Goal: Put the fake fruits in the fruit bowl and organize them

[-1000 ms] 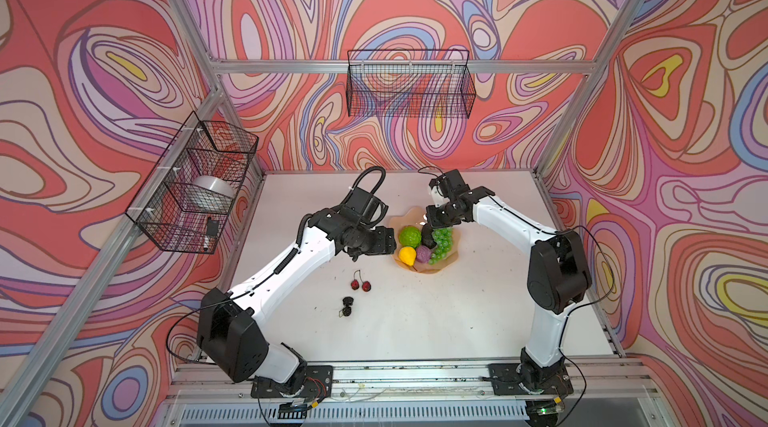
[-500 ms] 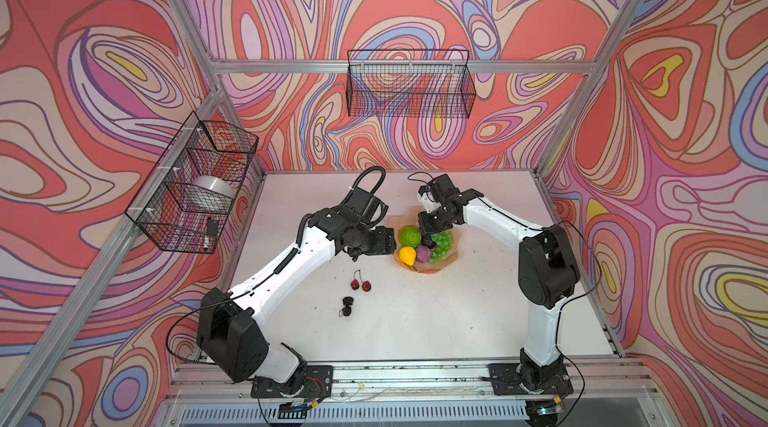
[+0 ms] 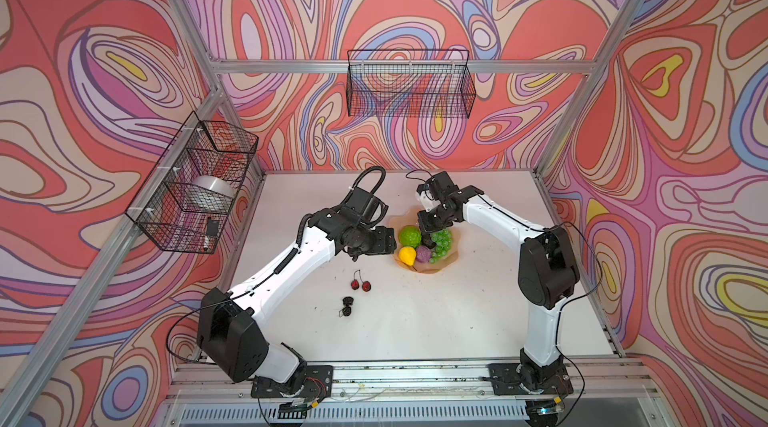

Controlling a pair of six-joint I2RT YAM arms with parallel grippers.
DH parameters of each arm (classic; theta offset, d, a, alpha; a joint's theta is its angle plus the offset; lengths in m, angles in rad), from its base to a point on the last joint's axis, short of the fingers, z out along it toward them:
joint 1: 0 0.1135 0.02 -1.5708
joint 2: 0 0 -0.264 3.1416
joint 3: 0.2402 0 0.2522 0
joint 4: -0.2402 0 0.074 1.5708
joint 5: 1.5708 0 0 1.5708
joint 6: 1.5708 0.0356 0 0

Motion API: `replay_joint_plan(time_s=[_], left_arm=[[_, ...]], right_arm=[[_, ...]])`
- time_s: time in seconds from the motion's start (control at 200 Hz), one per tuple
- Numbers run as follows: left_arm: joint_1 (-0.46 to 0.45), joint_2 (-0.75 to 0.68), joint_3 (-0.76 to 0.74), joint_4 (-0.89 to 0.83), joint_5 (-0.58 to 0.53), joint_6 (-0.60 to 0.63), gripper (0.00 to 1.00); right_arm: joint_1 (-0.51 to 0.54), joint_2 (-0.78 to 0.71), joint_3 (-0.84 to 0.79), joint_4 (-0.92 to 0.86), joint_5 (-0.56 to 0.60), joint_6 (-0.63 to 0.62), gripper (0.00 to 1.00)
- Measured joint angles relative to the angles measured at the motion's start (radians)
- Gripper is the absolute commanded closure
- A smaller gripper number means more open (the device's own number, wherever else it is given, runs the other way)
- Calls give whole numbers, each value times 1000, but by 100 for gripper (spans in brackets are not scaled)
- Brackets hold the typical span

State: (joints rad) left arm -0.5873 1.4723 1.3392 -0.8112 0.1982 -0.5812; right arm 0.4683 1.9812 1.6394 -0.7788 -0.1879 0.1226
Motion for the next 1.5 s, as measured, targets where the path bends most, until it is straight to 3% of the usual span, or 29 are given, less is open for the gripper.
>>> replay_joint_plan(time_s=[0.591,0.801,1.042,1.202,1.502], left_arm=[[0,0,0,1,3,-9,18],[0,0,0,1,4,-15,17],[0,0,0,8,7,-15,18],[0,0,0,8,8,-15,17],[0,-6,-14,7,3,-15,17]], right_arm=[[0,-9,96,-43,51,-44,46],[-3,-164,6,-24,126,-18,27],[-115,-315,-129,20,143,47,26],[-205,-280,-199,48,78,79,27],[-202,-172,-217,135,-49,100,31]])
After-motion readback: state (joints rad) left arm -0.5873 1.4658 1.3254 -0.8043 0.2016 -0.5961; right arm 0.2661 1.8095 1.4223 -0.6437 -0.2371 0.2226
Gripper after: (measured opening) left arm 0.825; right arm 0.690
